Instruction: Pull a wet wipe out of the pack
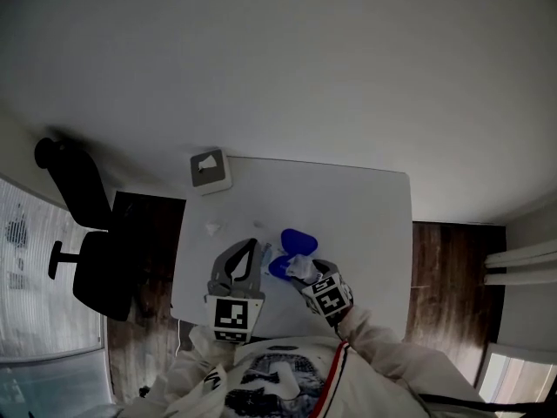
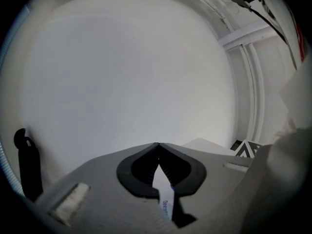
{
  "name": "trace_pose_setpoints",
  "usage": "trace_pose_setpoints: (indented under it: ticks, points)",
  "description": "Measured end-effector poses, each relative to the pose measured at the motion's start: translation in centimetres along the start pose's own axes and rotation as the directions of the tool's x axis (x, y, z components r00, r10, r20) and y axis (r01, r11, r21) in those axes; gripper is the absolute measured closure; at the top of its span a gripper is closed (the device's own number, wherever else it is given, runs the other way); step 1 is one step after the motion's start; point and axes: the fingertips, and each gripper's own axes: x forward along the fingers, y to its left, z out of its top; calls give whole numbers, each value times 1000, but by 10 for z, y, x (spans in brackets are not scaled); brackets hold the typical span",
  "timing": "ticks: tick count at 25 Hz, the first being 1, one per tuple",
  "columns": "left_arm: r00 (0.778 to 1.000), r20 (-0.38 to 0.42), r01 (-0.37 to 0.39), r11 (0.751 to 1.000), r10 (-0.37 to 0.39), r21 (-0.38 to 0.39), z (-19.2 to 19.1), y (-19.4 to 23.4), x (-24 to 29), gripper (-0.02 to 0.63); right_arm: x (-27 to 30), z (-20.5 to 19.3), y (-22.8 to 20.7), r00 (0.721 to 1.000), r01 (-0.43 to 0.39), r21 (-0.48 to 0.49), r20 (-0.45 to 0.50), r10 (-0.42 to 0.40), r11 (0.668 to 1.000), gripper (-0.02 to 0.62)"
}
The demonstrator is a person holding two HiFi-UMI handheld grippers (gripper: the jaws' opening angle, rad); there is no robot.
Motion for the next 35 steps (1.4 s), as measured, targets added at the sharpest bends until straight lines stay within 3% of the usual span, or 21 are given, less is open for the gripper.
trace_pose_setpoints:
  ticks: [16,35]
  points:
    - [991,-49,-124,992,123,-30,-21,20,-33,601,21,-15,-4,998,5,1,-59,-4,1000,365]
    - [989,-58,-140,990,138,-31,-26,19,-47,601,21,-15,-2,997,57,20,-54,-56,998,476]
